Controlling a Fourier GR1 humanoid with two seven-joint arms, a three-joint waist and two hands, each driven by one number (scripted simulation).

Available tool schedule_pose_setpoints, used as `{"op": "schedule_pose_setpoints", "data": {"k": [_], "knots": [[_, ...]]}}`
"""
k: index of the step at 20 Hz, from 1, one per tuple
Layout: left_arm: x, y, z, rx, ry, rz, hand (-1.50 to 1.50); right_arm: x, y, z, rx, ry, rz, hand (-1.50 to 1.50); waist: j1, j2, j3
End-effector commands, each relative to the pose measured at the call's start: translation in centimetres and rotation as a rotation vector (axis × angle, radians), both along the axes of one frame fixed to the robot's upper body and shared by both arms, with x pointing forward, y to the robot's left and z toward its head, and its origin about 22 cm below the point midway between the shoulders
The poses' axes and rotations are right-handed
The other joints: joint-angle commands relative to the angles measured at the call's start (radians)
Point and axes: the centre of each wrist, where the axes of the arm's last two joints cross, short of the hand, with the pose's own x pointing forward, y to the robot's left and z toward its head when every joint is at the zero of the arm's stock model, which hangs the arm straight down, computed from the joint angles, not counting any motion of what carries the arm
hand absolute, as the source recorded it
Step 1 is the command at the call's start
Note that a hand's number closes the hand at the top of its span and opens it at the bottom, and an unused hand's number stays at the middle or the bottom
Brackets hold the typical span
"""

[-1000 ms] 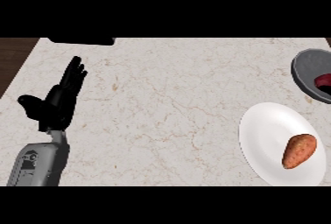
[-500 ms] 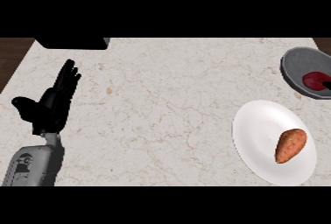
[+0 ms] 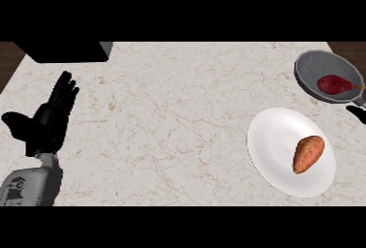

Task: Pick the pear from the plate and place it in the pan

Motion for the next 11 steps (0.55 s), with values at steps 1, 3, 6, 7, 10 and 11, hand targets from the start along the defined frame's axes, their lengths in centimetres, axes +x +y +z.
{"op": "schedule_pose_setpoints", "data": {"k": [1, 3, 6, 7, 10, 11], "knots": [[-0.4, 1.0, -0.4, -0.005, 0.012, 0.031, 0.00, -2.0, 0.2, -0.5, -0.005, -0.012, 0.022, -1.50, -0.017, -0.006, -0.002], [-0.1, 1.1, 0.1, 0.003, -0.003, 0.009, 0.00, -1.5, 0.8, 1.1, -0.007, -0.029, 0.044, -1.50, -0.016, -0.006, -0.003], [-1.0, 1.0, -1.0, 0.009, 0.011, 0.020, 0.00, -3.5, 2.8, -0.8, 0.024, -0.022, 0.052, -1.50, -0.019, -0.006, -0.003], [-1.2, 0.4, -1.3, -0.007, 0.004, 0.007, 0.00, -3.8, 3.0, -0.1, 0.013, 0.003, 0.069, -1.50, -0.019, -0.006, -0.003], [-0.5, 0.9, -0.9, 0.003, 0.007, 0.018, 0.00, -5.8, 5.2, 0.4, -0.019, 0.034, 0.028, -1.50, -0.004, 0.002, -0.001], [-0.1, 0.6, 0.2, 0.004, -0.001, 0.001, 0.00, -7.7, 4.4, 1.4, -0.027, 0.054, 0.044, -1.50, -0.007, 0.002, -0.001]]}}
